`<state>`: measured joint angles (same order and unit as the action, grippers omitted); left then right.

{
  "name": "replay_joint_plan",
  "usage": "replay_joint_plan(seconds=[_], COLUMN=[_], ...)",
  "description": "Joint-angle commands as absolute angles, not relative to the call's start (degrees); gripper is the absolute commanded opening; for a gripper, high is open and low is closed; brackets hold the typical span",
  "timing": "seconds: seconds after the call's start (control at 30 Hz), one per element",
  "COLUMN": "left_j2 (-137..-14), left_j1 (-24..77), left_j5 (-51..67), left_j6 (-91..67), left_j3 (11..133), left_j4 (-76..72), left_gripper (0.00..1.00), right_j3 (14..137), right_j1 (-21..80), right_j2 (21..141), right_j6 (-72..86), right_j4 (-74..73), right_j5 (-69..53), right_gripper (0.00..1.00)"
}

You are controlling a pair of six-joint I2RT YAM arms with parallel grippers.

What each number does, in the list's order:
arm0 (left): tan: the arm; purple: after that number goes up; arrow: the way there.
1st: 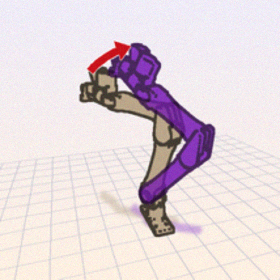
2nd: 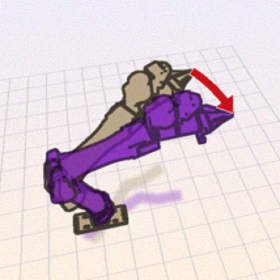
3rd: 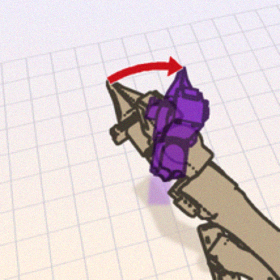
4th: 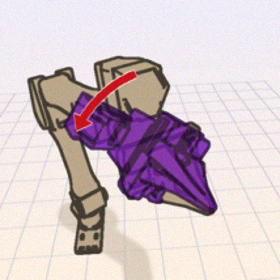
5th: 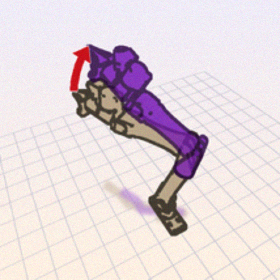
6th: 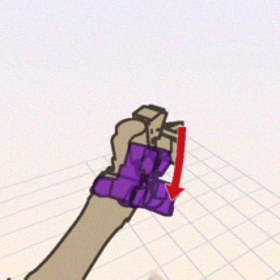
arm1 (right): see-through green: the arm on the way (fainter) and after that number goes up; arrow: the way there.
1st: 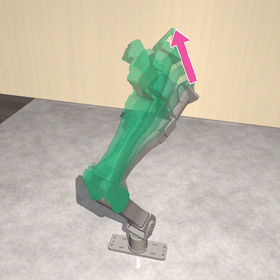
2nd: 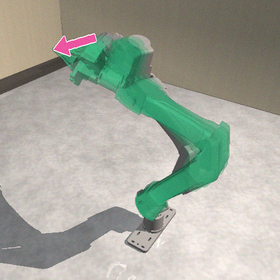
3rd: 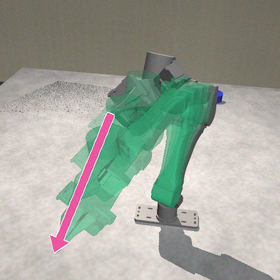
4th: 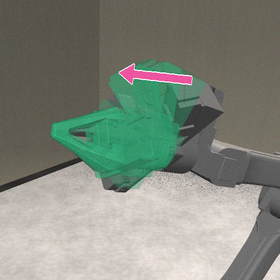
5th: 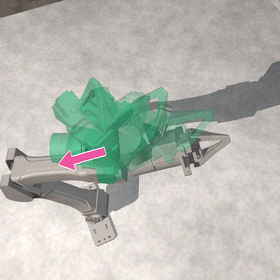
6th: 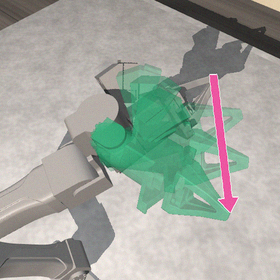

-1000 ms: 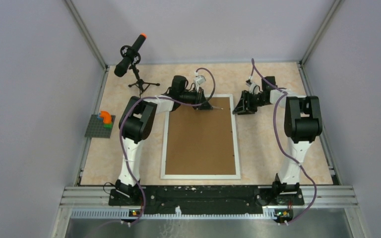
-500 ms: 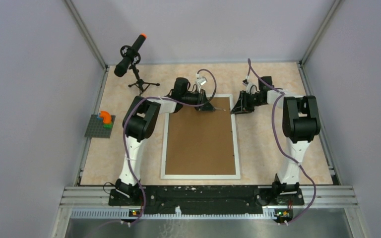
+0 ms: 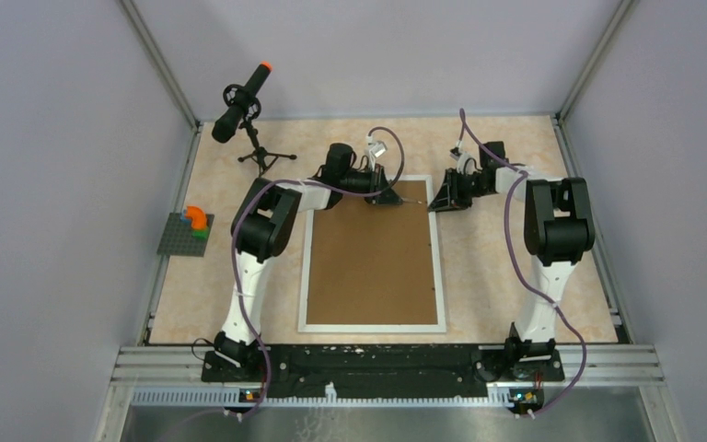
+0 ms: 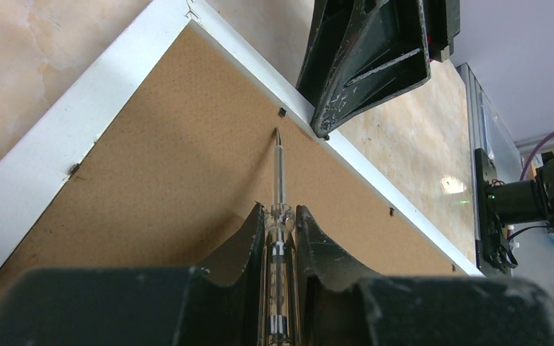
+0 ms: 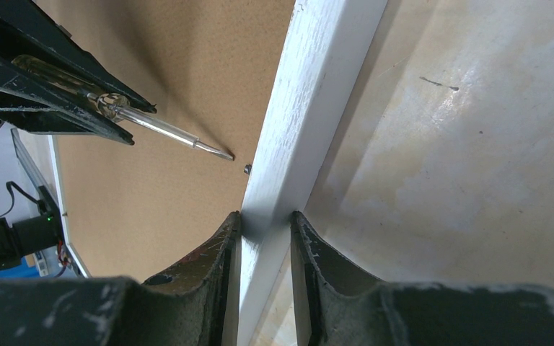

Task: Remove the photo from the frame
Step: Release the photo frame item from the photo frame.

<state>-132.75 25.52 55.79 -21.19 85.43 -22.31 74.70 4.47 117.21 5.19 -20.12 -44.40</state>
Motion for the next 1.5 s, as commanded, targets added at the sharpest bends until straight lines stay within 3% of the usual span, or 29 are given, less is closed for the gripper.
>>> replay_joint_plan(seconds=[0.0, 1.03, 1.47], left_j2=[-135.0, -139.2, -131.2], left_j1=[26.6, 32.4, 38.9], left_j5=[53.3, 61.4, 62.0], left_j6=[-21.1, -20.9, -5.2], left_j3=[87.2, 90.7, 92.8], left_j4=[-22.5, -19.8, -12.7], left_gripper=[0.0, 0.0, 0.0], right_j3=[74.2, 75.3, 73.9], right_j1=[7.5, 10.4, 10.8], right_j2=[119.3, 121.7, 121.8], right_j6=[3.6, 6.7, 10.0], right_j4=[-19.7, -17.0, -14.3], right_j5=[-41.7, -40.4, -40.1], right_gripper=[0.15, 0.0, 0.0])
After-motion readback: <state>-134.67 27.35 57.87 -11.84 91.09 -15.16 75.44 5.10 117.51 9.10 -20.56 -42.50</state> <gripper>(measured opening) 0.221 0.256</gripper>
